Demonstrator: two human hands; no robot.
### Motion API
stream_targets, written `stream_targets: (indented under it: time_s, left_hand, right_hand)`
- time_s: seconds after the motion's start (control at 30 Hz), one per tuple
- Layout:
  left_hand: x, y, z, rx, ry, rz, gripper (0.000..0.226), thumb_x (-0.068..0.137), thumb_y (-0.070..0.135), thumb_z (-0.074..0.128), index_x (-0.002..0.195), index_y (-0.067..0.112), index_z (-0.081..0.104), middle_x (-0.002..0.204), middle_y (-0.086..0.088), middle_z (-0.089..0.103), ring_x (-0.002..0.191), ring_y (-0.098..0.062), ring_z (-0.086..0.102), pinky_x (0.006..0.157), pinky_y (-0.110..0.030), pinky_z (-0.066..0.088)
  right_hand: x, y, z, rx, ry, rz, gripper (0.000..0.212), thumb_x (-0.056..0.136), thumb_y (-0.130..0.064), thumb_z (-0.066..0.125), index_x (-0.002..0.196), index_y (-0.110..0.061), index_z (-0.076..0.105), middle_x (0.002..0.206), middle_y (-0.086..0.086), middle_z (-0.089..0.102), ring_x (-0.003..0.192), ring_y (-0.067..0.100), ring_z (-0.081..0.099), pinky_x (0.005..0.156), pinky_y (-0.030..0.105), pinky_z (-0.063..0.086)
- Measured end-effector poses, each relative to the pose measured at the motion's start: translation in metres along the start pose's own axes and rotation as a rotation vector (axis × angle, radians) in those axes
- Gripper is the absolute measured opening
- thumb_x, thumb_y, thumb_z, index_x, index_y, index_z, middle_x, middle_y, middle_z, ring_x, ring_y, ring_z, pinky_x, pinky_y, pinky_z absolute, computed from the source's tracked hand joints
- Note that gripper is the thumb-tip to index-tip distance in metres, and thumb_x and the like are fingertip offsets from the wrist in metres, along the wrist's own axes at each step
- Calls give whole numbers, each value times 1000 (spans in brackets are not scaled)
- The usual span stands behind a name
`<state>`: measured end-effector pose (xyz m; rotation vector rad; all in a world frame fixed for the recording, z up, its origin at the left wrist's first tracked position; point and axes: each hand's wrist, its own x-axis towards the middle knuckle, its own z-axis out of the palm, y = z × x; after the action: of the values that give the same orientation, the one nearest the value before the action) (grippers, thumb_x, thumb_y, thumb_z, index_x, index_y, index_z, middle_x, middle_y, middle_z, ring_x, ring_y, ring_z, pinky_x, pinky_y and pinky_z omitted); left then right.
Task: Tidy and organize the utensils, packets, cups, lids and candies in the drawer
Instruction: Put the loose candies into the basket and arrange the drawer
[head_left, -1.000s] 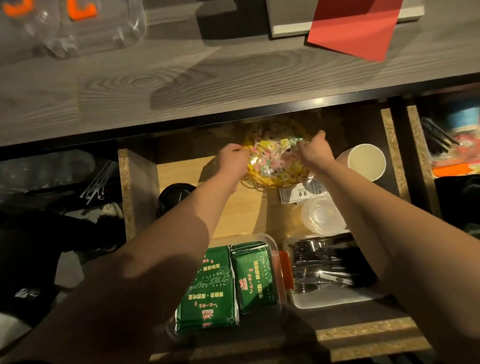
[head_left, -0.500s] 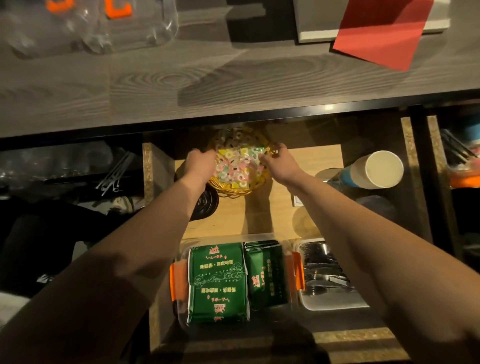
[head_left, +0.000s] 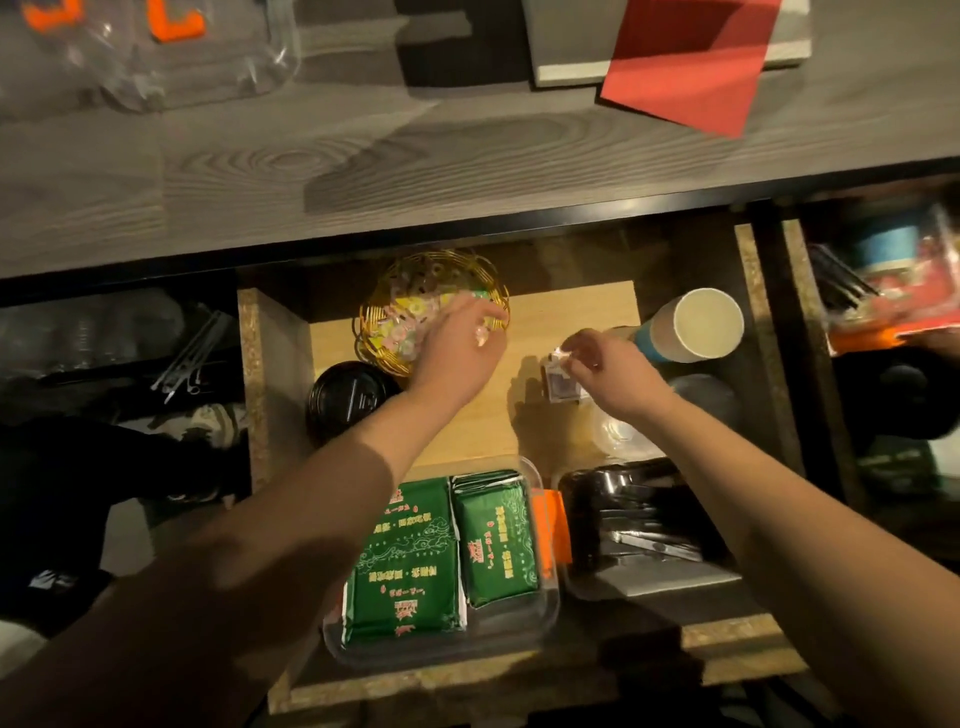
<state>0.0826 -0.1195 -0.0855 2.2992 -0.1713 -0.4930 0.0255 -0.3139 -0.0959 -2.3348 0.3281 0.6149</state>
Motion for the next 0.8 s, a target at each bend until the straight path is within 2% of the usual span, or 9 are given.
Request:
stream_targets:
  time_s: [0.13,0.2,0.27,0.33,0.47,0.57,0.63,0.73,0.8]
  left_hand:
    - [-6,10,33,19,-367,92,18,94,14,62,108,17,74,110,1,70,98,-14,63,90,-33,53]
    - [-6,10,49,92,-524,75,17,92,14,65,105,16,76,106,-2,72,97,-18,65,87,-32,52]
    - [-7,8,64,179,-638,72,14,90,14,66,100,16,75,100,-5,71,95,-24,65,82,-34,50]
    - [-8,6,74,223,-694,53,11,90,16,66,98,14,72,96,-9,69,94,-29,64,75,-34,48]
    - [-9,7,84,221,-710,16,15,91,18,67,104,8,68,103,-12,68,95,-29,64,79,-36,50]
    - [-9,2,88,225,-720,-15,23,93,20,66,115,13,68,112,-8,67,103,-26,63,92,-41,52]
    - [-8,-5,86,180,-685,-52,20,92,22,66,111,21,71,112,-2,68,104,-22,64,95,-42,52]
    - [-7,-5,70,-7,-498,-63,13,91,21,65,98,30,71,98,8,68,92,-14,65,88,-38,55]
    - [-6,-5,52,-82,-248,0,15,92,15,63,102,24,71,99,8,64,97,-12,61,88,-31,50]
  right_hand:
    - [-15,22,-2,-301,-106,-107,28,94,-28,62,119,-15,65,118,5,68,105,22,61,86,32,48]
    - [-17,27,-2,-431,-138,-135,30,92,-39,62,115,-20,67,116,3,68,105,21,59,88,36,49]
    - [-19,29,-7,-491,-164,-122,41,86,-54,63,114,-24,66,117,2,66,107,21,58,90,38,50]
    - [-21,30,-11,-530,-188,-97,61,79,-64,65,124,-24,61,130,4,60,119,24,54,98,41,47]
    - [-30,32,-14,-642,-208,-42,95,71,-72,68,146,-24,35,153,7,38,139,32,38,112,47,38]
    - [-35,33,-13,-682,-232,-16,99,71,-72,68,148,-23,31,151,8,39,137,32,41,110,46,38]
    - [-34,32,-14,-679,-245,-12,96,73,-74,63,148,-23,32,150,9,40,137,32,40,110,46,37]
    - [-29,24,-17,-566,-105,-130,86,79,-79,46,141,-20,42,143,9,44,132,28,41,107,44,40]
    - [-23,11,-13,-399,-35,-192,75,86,-74,42,136,-18,49,136,6,50,126,23,44,102,40,43]
